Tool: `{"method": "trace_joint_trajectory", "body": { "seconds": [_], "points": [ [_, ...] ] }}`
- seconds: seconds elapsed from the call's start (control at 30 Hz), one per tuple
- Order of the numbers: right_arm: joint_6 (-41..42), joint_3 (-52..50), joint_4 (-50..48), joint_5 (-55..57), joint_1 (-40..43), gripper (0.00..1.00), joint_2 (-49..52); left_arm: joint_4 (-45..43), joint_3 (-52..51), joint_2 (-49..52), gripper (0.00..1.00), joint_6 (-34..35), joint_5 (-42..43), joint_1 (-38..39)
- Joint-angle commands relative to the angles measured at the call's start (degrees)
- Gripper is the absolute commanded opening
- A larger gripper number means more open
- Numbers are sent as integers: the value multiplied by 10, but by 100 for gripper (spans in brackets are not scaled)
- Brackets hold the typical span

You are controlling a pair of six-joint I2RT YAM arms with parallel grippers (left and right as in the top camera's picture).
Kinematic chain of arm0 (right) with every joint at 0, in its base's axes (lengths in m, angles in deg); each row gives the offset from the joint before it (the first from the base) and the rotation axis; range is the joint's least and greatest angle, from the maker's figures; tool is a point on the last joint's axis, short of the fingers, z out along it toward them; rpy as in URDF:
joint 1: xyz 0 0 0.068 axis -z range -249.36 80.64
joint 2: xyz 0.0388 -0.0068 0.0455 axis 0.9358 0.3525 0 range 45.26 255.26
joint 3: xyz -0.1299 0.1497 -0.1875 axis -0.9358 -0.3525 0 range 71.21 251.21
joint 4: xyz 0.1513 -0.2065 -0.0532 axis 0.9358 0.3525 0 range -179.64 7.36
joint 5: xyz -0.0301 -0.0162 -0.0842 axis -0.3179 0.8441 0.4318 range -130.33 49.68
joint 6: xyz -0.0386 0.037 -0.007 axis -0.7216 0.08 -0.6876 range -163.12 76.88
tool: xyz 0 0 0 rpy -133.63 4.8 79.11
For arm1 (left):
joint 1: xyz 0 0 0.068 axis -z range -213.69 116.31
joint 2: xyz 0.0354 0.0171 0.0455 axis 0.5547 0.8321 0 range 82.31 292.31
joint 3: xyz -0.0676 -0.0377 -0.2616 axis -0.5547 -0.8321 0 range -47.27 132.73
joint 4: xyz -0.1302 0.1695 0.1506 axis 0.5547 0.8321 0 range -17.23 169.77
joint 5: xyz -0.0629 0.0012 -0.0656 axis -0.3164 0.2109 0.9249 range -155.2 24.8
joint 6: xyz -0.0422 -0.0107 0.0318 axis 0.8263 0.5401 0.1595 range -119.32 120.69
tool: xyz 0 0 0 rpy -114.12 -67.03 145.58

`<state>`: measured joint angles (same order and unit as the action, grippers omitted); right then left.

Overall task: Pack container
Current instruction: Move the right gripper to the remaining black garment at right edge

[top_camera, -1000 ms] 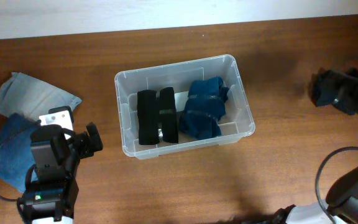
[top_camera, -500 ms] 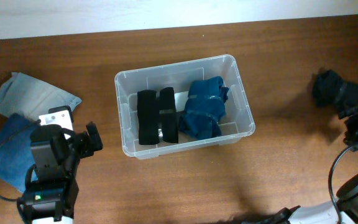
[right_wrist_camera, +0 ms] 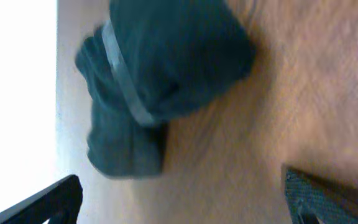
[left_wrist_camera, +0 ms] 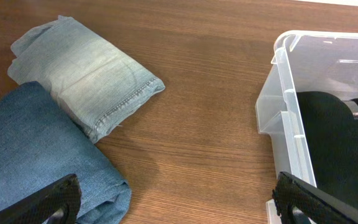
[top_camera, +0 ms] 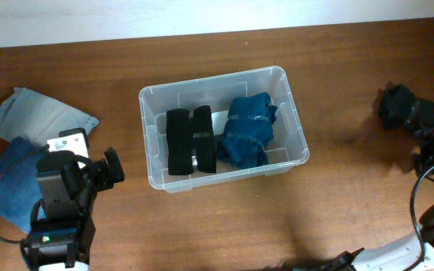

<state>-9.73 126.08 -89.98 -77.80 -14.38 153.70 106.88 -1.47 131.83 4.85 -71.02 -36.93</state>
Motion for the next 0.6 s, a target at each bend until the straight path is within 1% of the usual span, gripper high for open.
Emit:
{"method": "trace_joint_trajectory", "body": {
  "seconds": [0.0, 0.3, 0.4, 0.57],
  "points": [
    [63, -19, -14, 36, -3, 98, 63, -2, 14, 0, 99, 6, 4, -3],
    [66, -19, -104, 43, -27, 98, 72, -2, 14, 0, 99, 6, 4, -3],
    [65, -19, -106, 50, -43, 82, 72, -2, 14, 0, 99, 6, 4, -3],
    [65, -19, -107, 76, -66, 50, 72, -2, 14, 0, 99, 6, 4, -3]
  ]
}}
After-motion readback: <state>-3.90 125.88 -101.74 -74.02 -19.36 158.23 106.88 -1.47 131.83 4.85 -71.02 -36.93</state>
